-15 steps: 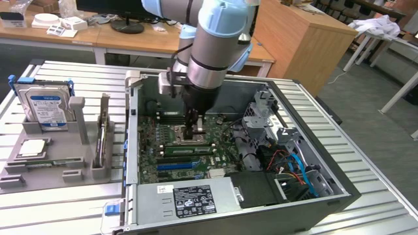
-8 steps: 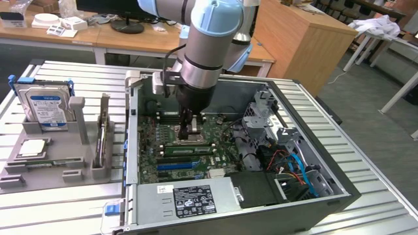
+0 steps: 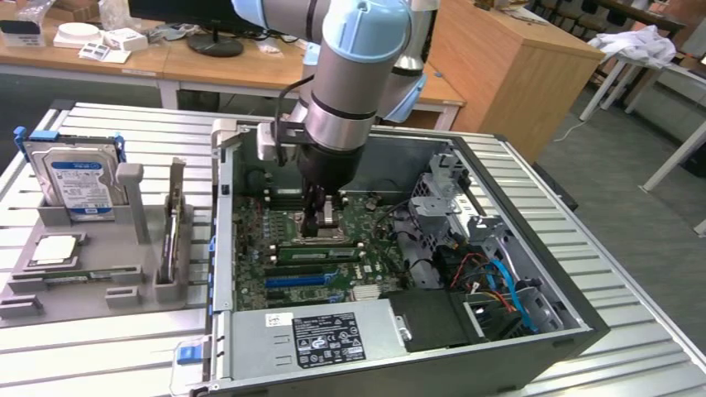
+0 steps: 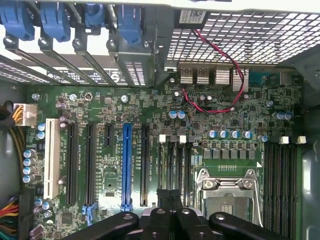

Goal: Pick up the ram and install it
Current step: 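Press down the ram until it locks into place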

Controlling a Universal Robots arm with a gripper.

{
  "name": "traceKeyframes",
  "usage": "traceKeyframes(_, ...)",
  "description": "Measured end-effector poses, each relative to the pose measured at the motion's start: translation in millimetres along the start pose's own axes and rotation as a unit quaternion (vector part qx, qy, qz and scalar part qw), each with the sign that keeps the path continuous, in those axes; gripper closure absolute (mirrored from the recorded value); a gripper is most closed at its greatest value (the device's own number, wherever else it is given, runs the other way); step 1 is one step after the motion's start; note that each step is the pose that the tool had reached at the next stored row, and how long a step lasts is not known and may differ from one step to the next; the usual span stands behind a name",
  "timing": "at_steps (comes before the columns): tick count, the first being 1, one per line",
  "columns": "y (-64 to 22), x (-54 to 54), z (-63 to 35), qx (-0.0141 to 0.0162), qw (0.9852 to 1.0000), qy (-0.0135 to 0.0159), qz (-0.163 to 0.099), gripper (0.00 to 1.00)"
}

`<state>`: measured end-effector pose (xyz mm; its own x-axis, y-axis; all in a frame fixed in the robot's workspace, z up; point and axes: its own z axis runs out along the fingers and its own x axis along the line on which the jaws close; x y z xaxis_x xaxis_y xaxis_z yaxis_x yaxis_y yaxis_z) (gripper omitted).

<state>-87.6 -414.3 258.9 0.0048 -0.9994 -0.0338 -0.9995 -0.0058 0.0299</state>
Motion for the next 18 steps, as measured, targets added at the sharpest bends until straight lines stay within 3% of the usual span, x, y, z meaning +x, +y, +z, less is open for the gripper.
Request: traceKeyframes(18, -0.2, 1.9, 6.6, 0.0001, 1.0, -0.0001, 0.0, 0.89)
